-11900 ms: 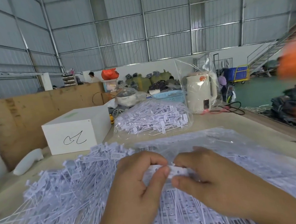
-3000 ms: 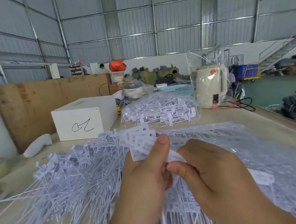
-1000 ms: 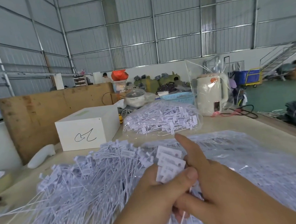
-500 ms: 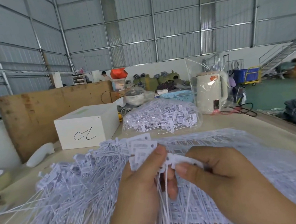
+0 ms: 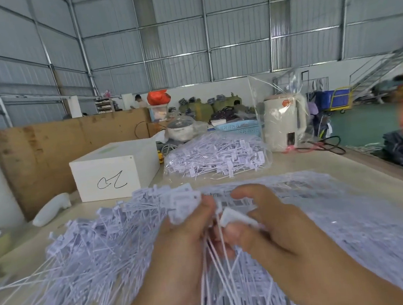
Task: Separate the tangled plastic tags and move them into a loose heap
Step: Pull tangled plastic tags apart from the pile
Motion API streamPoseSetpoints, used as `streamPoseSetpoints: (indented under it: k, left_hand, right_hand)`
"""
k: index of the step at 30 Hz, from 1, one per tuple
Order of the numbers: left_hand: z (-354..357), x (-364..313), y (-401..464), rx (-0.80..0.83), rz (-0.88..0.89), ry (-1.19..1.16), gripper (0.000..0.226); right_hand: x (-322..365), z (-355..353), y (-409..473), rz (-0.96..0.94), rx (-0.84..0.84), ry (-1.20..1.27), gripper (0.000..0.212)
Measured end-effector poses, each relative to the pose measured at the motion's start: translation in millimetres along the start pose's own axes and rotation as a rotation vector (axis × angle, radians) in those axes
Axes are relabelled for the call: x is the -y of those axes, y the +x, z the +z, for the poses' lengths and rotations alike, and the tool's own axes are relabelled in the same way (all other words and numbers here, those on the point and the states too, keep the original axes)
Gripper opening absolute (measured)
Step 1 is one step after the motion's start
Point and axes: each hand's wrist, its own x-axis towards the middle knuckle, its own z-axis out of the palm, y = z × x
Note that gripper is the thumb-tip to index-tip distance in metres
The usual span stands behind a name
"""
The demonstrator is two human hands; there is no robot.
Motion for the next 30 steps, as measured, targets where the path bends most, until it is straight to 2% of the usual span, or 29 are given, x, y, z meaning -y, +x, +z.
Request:
streamPoseSetpoints:
  k: [4, 7, 9, 12, 14, 16, 17, 20, 23, 26, 30]
  left_hand:
    - [6, 5, -5, 0.006, 0.028, 0.091, 0.032]
    - [6, 10, -1, 0.089, 0.059, 0.248, 0.020]
    - [4, 14, 0, 0.138, 0.113, 0.325, 0.020]
    - [5, 8, -4, 0.210, 0.128, 0.282, 0.014]
    - [3, 6, -3, 0.136, 0.135, 0.240, 0.018]
    - [0, 3, -1, 0.071, 0.164, 0.179, 0.014]
    - [0, 1, 0, 0.065, 0.187, 0.188, 0.013]
    - [-3, 1, 0, 0.099, 0.224, 0.291, 0.013]
    - [-5, 2, 1, 0.113, 0.230, 0.319, 0.008]
    - [-2, 2, 0, 0.108, 0.223, 0.278, 0.011]
    - [4, 3, -6, 0.073, 0.145, 0.050, 0.026]
  right_hand:
    - [-4, -4, 0, 0.023, 0.053, -0.048, 0.059]
    - [-5, -8, 2, 0.031, 0.116, -0.075, 0.062]
    - [-7, -9, 4, -0.007, 0.162, -0.072, 0.058]
    - [-8, -7, 5, -0.034, 0.183, -0.085, 0.054]
    - [-8, -10, 4, -0.030, 0.165, -0.082, 0.054]
    - [-7, -16, 4, -0.023, 0.134, -0.093, 0.037]
    - [-7, -19, 5, -0.018, 0.138, -0.111, 0.032]
    - [-10, -20, 8, -0.018, 0.191, -0.159, 0.037]
    - [-11, -17, 8, -0.008, 0.213, -0.056, 0.034]
    - [-12, -12, 7, -0.051, 0.113, 0.012, 0.024]
    - [-4, 6, 5, -0.098, -0.094, 0.036, 0.032]
